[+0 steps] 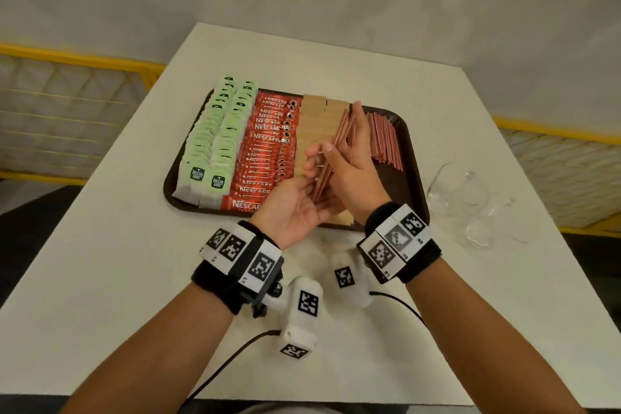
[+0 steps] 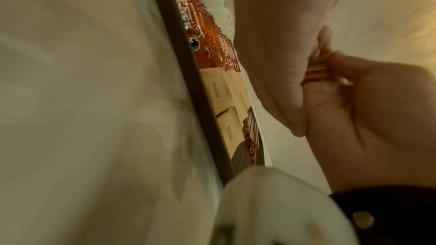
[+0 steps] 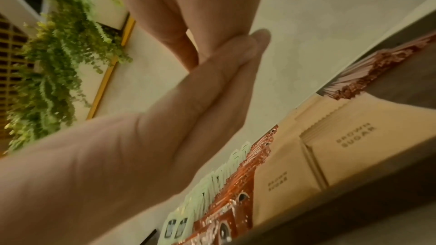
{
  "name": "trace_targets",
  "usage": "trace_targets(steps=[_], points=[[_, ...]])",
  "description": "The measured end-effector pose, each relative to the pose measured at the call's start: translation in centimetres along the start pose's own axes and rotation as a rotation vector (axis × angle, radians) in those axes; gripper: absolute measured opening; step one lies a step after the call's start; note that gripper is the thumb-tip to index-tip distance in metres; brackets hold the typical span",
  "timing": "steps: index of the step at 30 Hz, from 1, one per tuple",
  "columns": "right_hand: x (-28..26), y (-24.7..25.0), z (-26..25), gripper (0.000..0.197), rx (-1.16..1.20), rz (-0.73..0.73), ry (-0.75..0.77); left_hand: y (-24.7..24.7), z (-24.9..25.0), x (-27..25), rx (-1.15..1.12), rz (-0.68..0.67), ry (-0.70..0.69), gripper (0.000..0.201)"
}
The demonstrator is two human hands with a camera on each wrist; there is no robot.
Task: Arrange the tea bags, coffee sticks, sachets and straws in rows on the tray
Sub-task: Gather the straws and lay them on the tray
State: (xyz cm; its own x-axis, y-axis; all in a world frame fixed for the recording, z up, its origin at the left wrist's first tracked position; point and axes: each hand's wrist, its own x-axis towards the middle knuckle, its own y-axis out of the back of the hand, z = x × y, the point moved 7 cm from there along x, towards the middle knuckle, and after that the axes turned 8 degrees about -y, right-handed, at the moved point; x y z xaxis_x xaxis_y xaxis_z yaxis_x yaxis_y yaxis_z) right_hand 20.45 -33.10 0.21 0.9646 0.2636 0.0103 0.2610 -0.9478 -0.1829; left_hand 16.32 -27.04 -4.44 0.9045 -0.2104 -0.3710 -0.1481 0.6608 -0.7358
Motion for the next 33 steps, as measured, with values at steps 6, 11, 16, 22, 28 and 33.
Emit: trace_targets(steps=[6,11,16,22,28,33], points=[[6.5,7.8,-0.1,0.021,-0.150,0.356,-0.287,0.3,1.7,0.6,0.385,-0.037,-0.007,0.037],[10.2,13.1,-1.4,0.023,-0.926,0.487,-0.485,-3.0,1.6,-0.2,1.384,-0.325,-0.231,0.030],[9.0,11.2,-1.7,0.015,-1.666,0.245,-0.397,-5.3,-2.7,0.6,1.946,-0.657,-0.273,0.040],[10.9,13.4,-0.5,0.028,-1.573,0.326,-0.459,-5.1,-5.1,1.5,2.237,-0.750,-0.264,0.037],[11.8,14.4,1.5,0.053,-1.440,0.319,-0.639,-5.1,-6.1,2.2,2.332,-0.731,-0.321,0.033],[12.1,13.9,2.2,0.045,-1.494,0.289,-0.624,-5.5,-6.0,2.2,2.287,-0.685,-0.352,0.031]])
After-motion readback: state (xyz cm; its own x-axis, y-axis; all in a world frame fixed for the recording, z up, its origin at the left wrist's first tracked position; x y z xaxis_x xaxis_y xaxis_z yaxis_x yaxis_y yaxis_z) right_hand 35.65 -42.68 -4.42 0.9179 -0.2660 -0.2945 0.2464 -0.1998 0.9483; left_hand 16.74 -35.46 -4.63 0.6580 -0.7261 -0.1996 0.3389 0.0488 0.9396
